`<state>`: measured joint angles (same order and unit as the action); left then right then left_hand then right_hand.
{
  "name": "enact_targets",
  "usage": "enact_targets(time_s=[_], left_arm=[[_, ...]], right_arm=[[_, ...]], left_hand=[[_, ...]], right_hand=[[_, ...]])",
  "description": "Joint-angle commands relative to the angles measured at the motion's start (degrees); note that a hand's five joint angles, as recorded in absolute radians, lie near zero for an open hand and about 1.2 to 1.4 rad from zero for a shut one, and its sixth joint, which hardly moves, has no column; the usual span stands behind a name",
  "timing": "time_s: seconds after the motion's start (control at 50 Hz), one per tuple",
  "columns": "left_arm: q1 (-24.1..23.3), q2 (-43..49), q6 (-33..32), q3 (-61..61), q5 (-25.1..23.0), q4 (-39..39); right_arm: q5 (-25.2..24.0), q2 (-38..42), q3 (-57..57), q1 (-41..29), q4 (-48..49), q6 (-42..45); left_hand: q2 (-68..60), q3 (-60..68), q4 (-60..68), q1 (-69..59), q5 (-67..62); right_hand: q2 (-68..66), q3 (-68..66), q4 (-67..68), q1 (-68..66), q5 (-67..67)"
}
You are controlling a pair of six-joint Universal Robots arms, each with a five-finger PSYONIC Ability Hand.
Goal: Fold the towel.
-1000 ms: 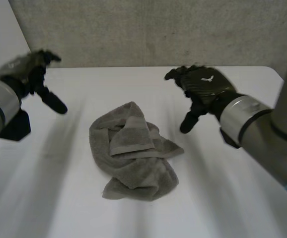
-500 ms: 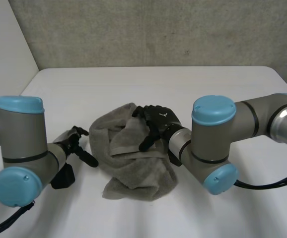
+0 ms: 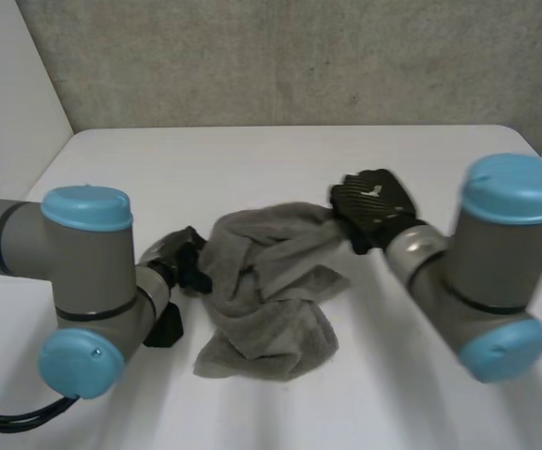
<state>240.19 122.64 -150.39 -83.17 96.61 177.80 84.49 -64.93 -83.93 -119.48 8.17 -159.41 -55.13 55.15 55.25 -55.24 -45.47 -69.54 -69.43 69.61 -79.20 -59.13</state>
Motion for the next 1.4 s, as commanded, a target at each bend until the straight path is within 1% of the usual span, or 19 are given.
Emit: enact_targets(time_s=[0.02,0.08,0.28,0.3,0.32,0.36,0.42,0.54,0.64,0.74,1.06,1.1,1.14,1.18,1.2,1.22,1.24,1.26,1.4], left_arm=[[-3.7,-0.3,-0.6,-0.7,-0.4,-0.4],[-4.6,-1.0,-0.7,-0.8,-0.4,-1.0],[-5.7,-4.2,-2.4,-2.9,-0.4,-1.8],[-5.8,-4.3,-3.5,-3.1,-0.4,-1.8],[-5.8,-4.3,-3.5,-3.1,-0.4,-1.8],[-6.0,-4.5,-4.7,-3.1,-0.4,-1.9],[-6.6,-4.7,-7.3,-3.1,-0.3,-1.9],[-8.1,-4.9,-10.4,-4.5,0.0,-1.9],[-8.9,-4.9,-12.1,-5.2,0.1,-1.7],[-9.1,-4.9,-14.1,-5.2,0.1,-1.6],[-9.1,-3.8,-22.2,-5.5,0.2,0.9],[-8.9,-3.9,-22.8,-5.9,0.2,1.2],[-8.9,-4.1,-23.0,-5.9,0.2,1.6],[-8.9,-4.3,-23.1,-5.8,0.2,2.1],[-8.9,-4.4,-23.2,-5.5,0.2,2.8],[-8.9,-4.5,-23.2,-5.2,0.2,3.7],[-8.9,-4.5,-23.2,-5.2,0.2,3.7],[-8.9,-4.5,-23.3,-4.6,0.1,4.6],[-8.2,-4.4,-24.6,3.6,0.1,11.3]], right_arm=[[-2.3,-10.4,-12.0,8.3,-1.8,17.0],[-5.5,-14.5,-16.3,12.0,-1.8,23.7],[-17.3,-20.4,-24.7,23.9,-5.0,41.3],[-18.2,-20.4,-24.4,25.2,-6.9,41.9],[-18.2,-20.4,-24.4,25.2,-6.9,41.9],[-19.2,-20.4,-23.7,27.4,-10.2,41.6],[-18.5,-20.5,-22.0,27.9,-10.7,38.7],[-18.2,-20.6,-17.9,27.6,-11.1,24.5],[-18.8,-20.0,-13.5,27.6,-11.4,1.4],[-19.0,-17.5,-12.0,26.5,-12.3,-9.5],[-18.2,4.4,4.4,13.6,-23.6,-9.4],[-17.9,6.5,6.1,12.4,-24.2,-7.9],[-16.7,8.4,7.6,11.6,-24.4,-6.0],[-13.2,10.9,9.8,11.1,-24.1,-2.7],[-13.2,10.9,9.8,11.1,-24.1,-2.7],[-10.9,11.4,10.6,11.0,-23.9,-1.2],[-10.9,11.4,10.6,11.0,-23.9,-1.2],[-9.2,11.5,11.6,10.9,-22.9,-0.6],[-6.2,6.1,13.1,9.5,-3.9,-1.3]], left_hand=[[5.7,-5.7,-5.8,5.8,6.0],[15.9,-16.0,-16.1,16.0,16.3],[18.7,-18.7,-18.8,18.8,19.0],[18.8,-18.9,-19.0,18.9,19.2],[18.8,-18.9,-19.0,18.9,19.2],[19.2,-19.2,-19.3,19.3,19.5],[20.2,-20.2,-20.3,20.3,20.5],[21.4,-21.4,-21.5,21.5,21.7],[21.5,-21.6,-21.7,21.6,21.9],[21.5,-21.6,-21.7,21.6,21.9],[20.0,-20.0,-20.1,20.1,20.4],[13.5,-13.5,-13.6,13.6,13.8],[8.3,-8.3,-8.4,8.4,8.6],[1.0,-1.0,-1.1,1.1,1.4],[-7.8,7.8,7.7,-7.7,-7.5],[-13.7,13.7,13.6,-13.6,-13.4],[-13.8,13.8,13.7,-13.7,-13.4],[-22.6,22.6,22.5,-22.5,-22.3],[-24.9,24.8,24.8,-24.8,-24.5]], right_hand=[[-10.5,-10.6,10.4,-0.8,-10.9],[-10.5,-10.6,10.4,-0.8,-10.9],[-10.5,-10.6,10.4,-0.8,-10.9],[7.3,7.2,-7.4,17.0,6.9],[7.5,7.4,-7.6,17.1,7.1],[42.0,41.9,-42.1,51.7,41.6],[59.5,59.4,-59.6,69.2,59.1],[59.5,59.4,-59.6,69.2,59.1],[59.5,59.4,-59.6,69.2,59.1],[59.5,59.4,-59.6,69.2,59.1],[59.5,59.4,-59.6,69.2,59.1],[59.5,59.4,-59.6,69.2,59.1],[54.9,54.8,-55.0,64.6,54.5],[31.5,31.4,-31.6,41.2,31.1],[31.4,31.3,-31.4,41.0,31.0],[13.5,13.4,-13.6,23.2,13.1],[13.4,13.3,-13.4,23.0,13.0],[-6.3,-6.4,6.2,3.4,-6.7],[-10.5,-10.6,10.4,-0.8,-10.9]])
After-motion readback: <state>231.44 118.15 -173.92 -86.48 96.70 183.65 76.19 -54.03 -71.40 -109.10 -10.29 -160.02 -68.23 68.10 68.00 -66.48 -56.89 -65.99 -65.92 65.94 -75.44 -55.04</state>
